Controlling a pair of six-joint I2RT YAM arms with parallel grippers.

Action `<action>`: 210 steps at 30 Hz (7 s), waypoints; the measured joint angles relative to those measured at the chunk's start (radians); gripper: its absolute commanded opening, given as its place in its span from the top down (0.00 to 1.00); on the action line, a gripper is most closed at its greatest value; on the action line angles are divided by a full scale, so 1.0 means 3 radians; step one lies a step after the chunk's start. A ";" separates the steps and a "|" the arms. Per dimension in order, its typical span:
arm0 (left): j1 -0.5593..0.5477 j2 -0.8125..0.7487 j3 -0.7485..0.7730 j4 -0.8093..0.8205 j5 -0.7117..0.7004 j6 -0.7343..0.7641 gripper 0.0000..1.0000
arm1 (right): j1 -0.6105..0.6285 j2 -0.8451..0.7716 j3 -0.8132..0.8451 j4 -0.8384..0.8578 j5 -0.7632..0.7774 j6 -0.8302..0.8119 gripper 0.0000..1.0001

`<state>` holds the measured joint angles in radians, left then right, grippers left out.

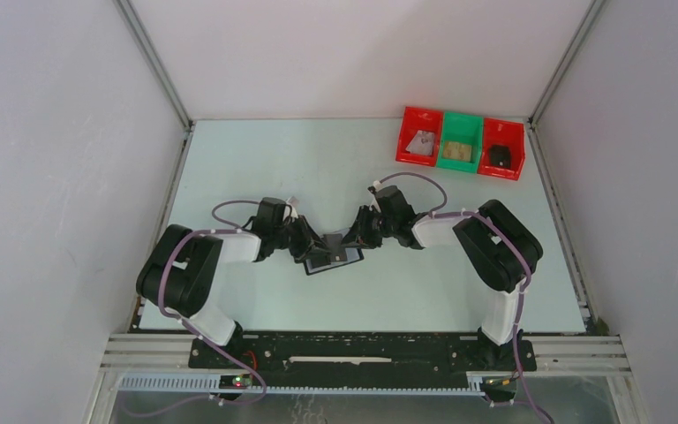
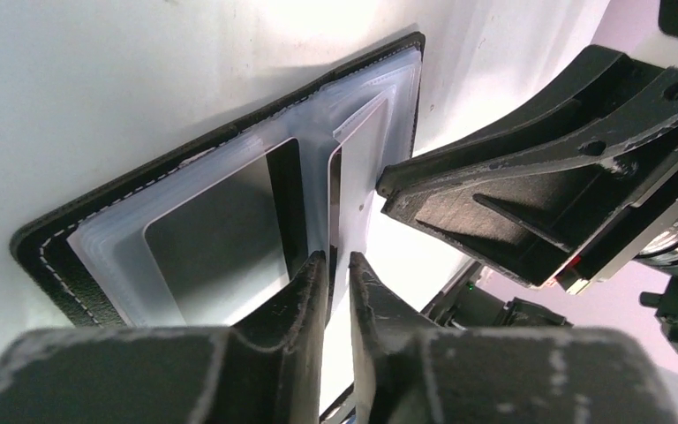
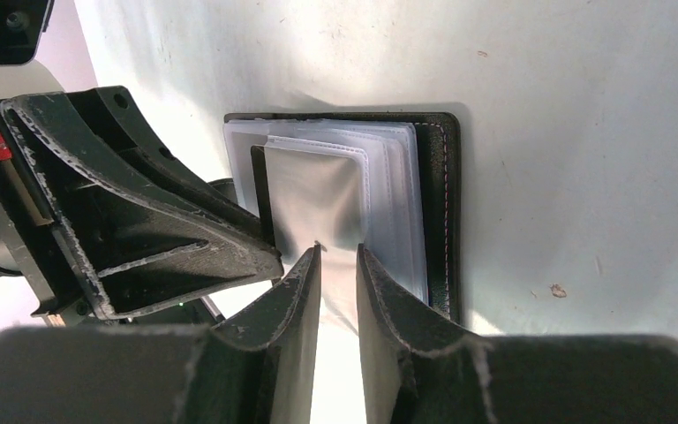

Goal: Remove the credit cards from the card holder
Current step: Remove the credit card from the card holder, then place the credit card in the storage box, then reset both arms

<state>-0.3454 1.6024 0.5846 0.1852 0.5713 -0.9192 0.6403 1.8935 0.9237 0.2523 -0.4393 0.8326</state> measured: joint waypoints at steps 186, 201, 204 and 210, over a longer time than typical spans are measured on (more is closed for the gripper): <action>0.0359 -0.1306 0.0721 -0.1851 0.0038 0.1310 0.41 | -0.3087 0.1415 0.3638 -0.2739 0.0571 -0.2801 0.48; 0.0359 -0.2101 0.1080 -0.2179 -0.0843 0.1504 0.39 | -0.2330 -0.0796 0.2440 -0.1952 0.2253 -0.2951 0.00; 0.0359 -0.2393 0.1198 -0.2192 -0.1158 0.1589 0.37 | -0.1790 -0.1293 0.2038 -0.1804 0.2455 -0.2987 0.00; 0.0359 -0.2874 0.1288 -0.2221 -0.1832 0.1793 0.35 | -0.1518 -0.2336 0.1061 -0.1699 0.2141 -0.2593 0.00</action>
<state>-0.2379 0.7403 0.9710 -0.4812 0.0216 -0.3813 0.1848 1.1927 1.2419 -0.2573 0.2031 0.0547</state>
